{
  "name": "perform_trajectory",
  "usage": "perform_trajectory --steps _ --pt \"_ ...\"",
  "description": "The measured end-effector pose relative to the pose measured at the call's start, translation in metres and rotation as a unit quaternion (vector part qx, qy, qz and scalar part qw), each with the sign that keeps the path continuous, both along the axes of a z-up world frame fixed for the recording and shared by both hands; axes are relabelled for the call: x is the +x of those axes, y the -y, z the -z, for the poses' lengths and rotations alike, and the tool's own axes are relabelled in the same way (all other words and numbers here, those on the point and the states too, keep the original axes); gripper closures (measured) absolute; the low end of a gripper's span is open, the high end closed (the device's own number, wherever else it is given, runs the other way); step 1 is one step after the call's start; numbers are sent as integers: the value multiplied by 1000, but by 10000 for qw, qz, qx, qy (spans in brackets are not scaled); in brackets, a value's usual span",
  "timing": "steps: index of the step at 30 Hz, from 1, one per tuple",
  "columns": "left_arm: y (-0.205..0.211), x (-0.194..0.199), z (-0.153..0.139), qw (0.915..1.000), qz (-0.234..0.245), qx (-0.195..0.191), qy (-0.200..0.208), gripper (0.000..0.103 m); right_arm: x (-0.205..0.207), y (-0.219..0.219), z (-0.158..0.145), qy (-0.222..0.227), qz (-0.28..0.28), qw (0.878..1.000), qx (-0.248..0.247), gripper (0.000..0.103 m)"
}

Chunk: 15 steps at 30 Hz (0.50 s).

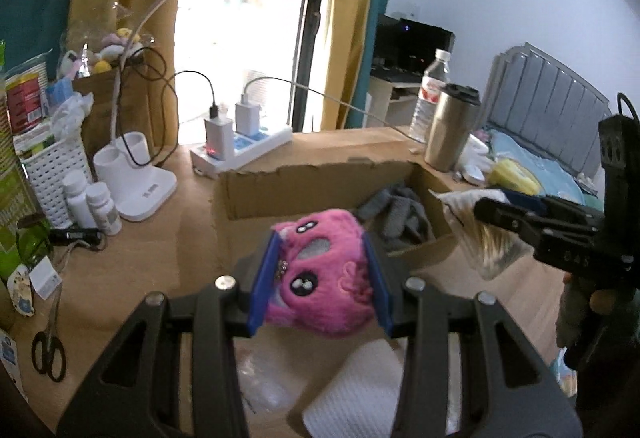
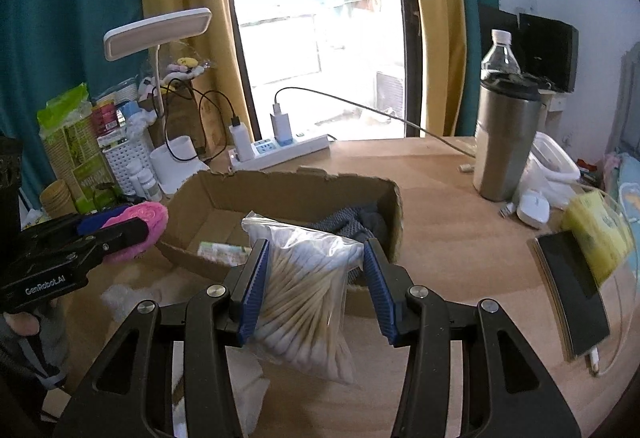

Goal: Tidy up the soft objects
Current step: 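Lower the pink plush and cotton swab bag into the box and open both grippers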

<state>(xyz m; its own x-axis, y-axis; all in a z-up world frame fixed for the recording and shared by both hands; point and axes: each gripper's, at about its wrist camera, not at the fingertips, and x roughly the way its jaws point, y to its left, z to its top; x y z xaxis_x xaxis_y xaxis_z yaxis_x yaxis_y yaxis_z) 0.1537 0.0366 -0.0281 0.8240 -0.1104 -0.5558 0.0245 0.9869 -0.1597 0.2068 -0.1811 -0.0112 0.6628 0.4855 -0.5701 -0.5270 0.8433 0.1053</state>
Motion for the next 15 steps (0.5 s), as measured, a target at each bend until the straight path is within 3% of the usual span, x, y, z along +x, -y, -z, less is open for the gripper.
perform_trajectory --steps 15 --pt "-23 28 2 9991 -416 122 29 59 27 -28 -2 30 -172 9998 -54 53"
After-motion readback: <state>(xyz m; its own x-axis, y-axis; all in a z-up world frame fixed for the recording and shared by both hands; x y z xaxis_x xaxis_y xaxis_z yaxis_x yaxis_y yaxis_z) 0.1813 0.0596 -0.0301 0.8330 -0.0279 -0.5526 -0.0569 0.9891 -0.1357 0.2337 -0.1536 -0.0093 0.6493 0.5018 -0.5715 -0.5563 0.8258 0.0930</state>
